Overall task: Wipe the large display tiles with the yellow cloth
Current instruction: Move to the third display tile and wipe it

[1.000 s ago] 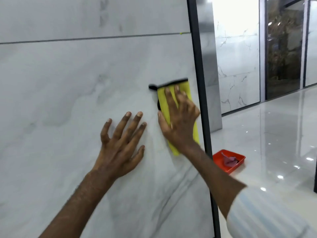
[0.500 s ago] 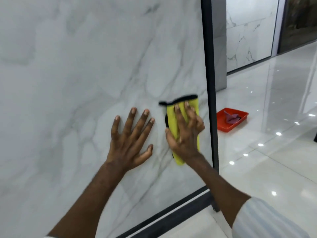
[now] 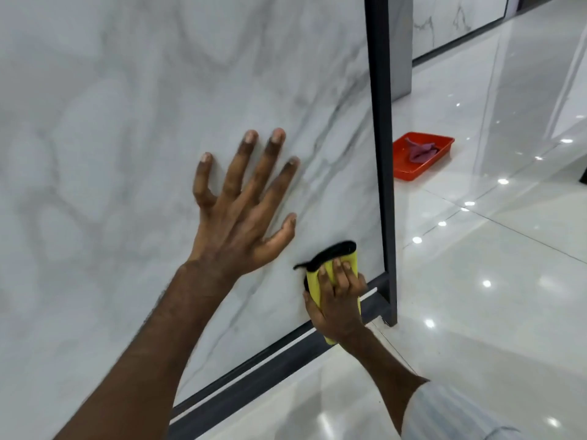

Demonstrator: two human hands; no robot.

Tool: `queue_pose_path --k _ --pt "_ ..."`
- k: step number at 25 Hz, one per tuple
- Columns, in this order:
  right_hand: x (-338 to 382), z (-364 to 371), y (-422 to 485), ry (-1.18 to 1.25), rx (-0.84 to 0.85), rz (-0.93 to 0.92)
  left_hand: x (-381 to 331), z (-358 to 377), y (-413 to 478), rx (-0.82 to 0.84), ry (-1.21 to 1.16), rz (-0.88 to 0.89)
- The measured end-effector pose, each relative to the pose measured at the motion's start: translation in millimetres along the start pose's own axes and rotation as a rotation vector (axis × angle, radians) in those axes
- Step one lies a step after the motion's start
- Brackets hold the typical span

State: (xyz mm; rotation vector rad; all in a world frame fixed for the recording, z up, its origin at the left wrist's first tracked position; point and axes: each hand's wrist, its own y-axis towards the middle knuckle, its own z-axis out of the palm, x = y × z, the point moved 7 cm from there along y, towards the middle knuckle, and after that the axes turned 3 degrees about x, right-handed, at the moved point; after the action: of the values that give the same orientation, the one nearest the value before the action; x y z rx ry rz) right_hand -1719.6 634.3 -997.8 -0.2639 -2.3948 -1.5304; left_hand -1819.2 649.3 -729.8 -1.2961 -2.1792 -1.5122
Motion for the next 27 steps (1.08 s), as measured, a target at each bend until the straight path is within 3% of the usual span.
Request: queue_pose_path --k 4,8,12,17,20,27 --pt "-34.4 6.4 -28.0 -0.024 0.109 -0.075 -2.8 14.4 -3.3 -0.051 0.105 -0.032" --pt "-39.7 -14.6 41.4 0.103 0.028 -0.024 -1.6 17.1 -4.2 -0.059 0.115 -0.045" --pt "-49.9 -29.4 80.8 0.065 -0.040 -0.060 -3.1 17.1 -3.0 -0.040 0.112 -0.045" --pt "-100.3 -5.9 -2.5 -0.059 0.067 0.011 -3.2 18.1 -5.3 -0.033 0.144 -0.045" --pt "-103.5 -4.4 -6.0 0.001 0.129 0.038 -4.4 17.3 -3.1 -0.031 0.159 -0.047" --pt "-27.8 -87.7 189.4 0.203 0.039 -0.023 -3.4 4.0 -0.1 -0.027 0.066 -0.031"
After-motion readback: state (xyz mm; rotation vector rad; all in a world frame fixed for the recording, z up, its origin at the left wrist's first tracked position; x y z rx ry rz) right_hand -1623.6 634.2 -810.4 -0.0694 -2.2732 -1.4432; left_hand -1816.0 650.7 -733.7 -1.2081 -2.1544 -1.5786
